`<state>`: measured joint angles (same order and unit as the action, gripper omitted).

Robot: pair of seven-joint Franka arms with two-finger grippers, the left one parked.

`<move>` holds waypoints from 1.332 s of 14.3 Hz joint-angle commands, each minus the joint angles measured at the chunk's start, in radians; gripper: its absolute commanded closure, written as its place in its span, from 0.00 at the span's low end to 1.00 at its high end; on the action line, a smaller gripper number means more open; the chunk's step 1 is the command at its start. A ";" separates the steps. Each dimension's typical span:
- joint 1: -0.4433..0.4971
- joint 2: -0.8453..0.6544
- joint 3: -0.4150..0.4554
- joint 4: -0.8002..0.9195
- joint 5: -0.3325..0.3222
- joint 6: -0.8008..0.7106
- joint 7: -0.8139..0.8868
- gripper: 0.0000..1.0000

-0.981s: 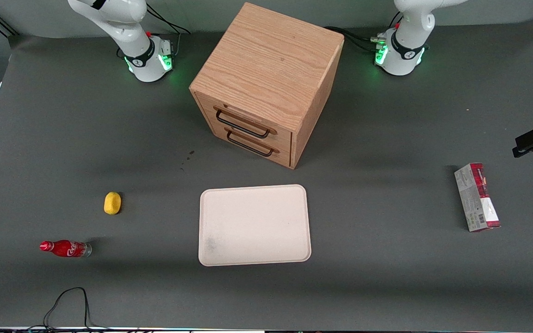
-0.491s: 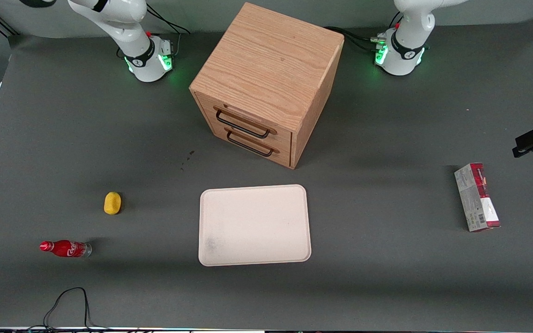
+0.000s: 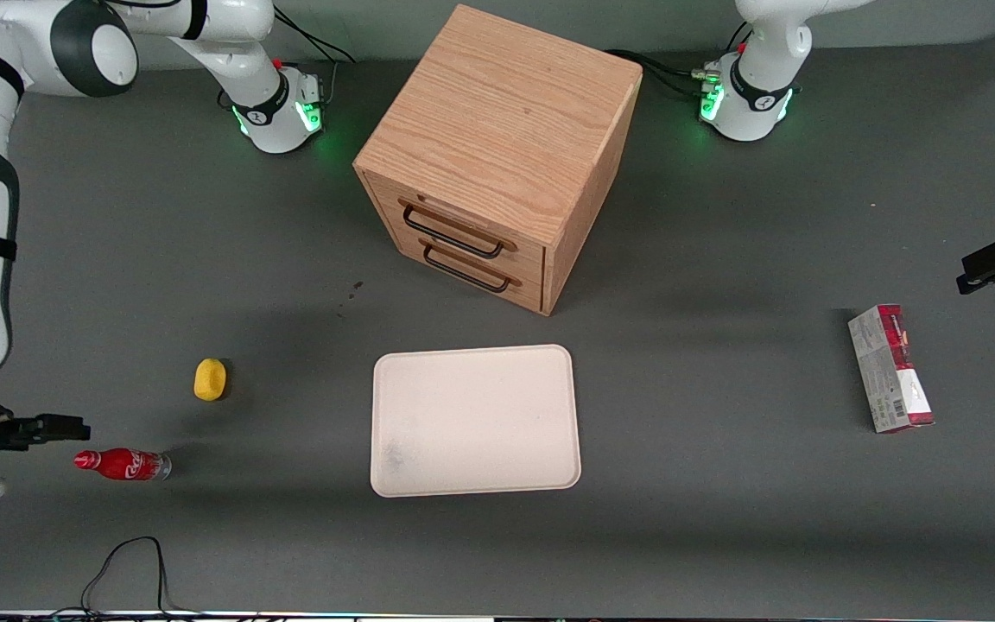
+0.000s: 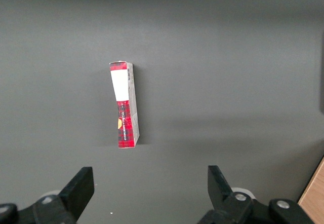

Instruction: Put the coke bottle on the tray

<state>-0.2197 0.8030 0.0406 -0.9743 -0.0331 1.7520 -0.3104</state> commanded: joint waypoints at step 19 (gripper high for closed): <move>0.034 0.114 0.005 0.051 -0.056 0.112 0.117 0.61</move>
<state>-0.1984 0.9004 0.0437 -0.9531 -0.0618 1.8664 -0.2438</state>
